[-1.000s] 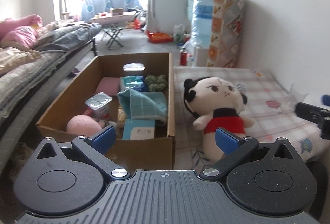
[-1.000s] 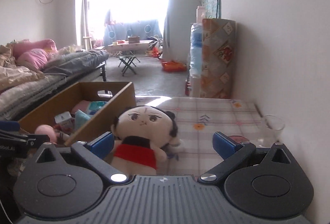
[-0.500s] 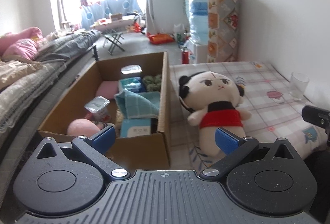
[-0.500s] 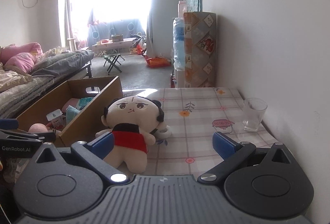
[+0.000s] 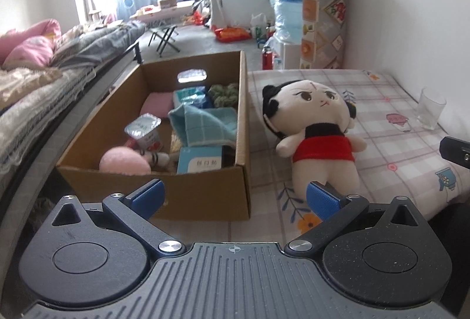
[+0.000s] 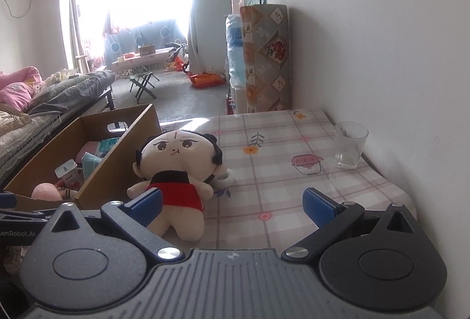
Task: Organize soft objects
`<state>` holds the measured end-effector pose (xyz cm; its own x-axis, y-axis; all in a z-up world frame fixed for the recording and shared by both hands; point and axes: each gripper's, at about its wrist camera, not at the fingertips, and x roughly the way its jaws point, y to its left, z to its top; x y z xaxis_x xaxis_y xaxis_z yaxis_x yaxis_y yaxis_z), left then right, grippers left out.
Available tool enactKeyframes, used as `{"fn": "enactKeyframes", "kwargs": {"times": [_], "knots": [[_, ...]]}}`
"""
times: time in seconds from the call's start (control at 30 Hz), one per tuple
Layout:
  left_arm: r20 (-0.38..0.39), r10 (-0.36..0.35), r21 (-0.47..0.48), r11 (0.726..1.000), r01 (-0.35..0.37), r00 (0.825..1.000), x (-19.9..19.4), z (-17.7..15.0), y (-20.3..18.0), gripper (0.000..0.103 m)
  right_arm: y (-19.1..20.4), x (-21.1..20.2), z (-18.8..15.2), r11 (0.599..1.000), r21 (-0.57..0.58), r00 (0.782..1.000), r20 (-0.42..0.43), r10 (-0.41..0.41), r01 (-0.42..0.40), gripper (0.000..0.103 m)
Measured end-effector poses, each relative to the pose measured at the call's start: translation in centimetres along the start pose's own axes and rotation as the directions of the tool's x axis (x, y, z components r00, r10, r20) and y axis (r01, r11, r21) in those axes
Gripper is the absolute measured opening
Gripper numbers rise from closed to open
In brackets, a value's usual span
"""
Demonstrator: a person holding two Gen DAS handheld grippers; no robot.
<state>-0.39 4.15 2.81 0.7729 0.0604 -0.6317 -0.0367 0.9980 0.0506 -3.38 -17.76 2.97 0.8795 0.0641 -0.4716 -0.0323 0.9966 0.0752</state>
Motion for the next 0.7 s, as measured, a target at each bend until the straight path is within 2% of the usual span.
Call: {"fn": "enactKeyframes", "kwargs": {"times": [0.27,0.7], "knots": [[-0.051,-0.012,-0.025,1.000,0.011,0.999,0.2,-1.0,0.2,0.103,1.3,0.4,-0.1,1.000,-0.027,0.999,-0.040,0.008,-0.009,0.103],[-0.067,-0.004,-0.034,0.999,0.002,0.998,0.7,-1.0,0.8,0.103,2.3,0.5,-0.3,0.999,-0.051,0.998,-0.062,0.000,-0.003,0.103]]}}
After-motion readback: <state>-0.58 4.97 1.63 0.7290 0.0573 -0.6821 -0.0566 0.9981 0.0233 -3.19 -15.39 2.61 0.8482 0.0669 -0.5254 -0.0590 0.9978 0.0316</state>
